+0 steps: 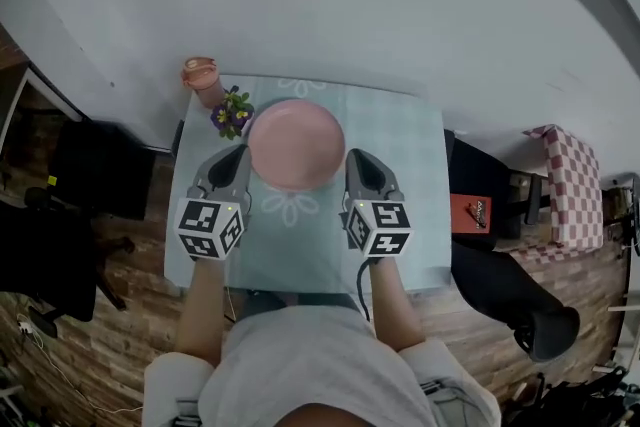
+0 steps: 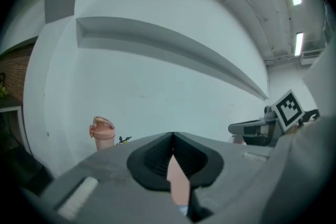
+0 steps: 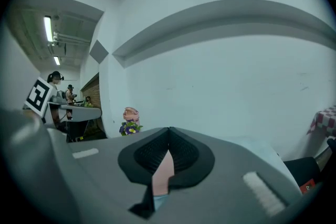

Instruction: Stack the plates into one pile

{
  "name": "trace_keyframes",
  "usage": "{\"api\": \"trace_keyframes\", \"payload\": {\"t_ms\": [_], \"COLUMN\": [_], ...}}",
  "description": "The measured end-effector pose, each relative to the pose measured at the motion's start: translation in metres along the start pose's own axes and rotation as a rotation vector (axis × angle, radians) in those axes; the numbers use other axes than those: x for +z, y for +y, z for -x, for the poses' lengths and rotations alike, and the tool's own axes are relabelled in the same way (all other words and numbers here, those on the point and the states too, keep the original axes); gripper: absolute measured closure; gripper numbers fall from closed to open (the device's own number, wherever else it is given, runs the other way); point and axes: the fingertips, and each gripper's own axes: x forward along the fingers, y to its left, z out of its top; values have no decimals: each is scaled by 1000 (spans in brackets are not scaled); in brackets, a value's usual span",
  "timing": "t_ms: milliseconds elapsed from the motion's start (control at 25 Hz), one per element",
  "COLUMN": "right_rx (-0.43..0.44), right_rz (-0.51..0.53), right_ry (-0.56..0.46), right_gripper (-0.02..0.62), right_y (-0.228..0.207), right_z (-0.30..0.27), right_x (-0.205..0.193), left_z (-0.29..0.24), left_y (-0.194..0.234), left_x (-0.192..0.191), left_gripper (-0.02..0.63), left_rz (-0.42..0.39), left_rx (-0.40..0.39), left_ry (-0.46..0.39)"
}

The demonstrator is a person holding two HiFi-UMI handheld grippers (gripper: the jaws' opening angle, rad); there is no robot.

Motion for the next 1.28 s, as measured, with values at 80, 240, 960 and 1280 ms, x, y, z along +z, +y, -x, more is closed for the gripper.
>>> {"api": "trace_keyframes", "payload": {"t_ms": [80, 240, 960, 1280], "right_rx": [-10, -59, -245, -299], "right_rz": [7, 23, 56, 74], "right_ry": [-25, -64, -253, -297], "right_gripper": [595, 595, 595, 595], "right_y": [6, 12, 38, 51], "right_z": [12, 36, 128, 154], "right_x": [8, 21, 64, 68], "left_z": [7, 21, 83, 104], "left_y": [-4, -13, -24, -23], "left_x": [11, 31, 79, 88], "left_gripper": [601, 601, 601, 601], "left_rz": [-10, -34, -111, -88], "left_rx": [-18, -56, -108, -136], "left_ry": [-26, -73, -234, -280]}}
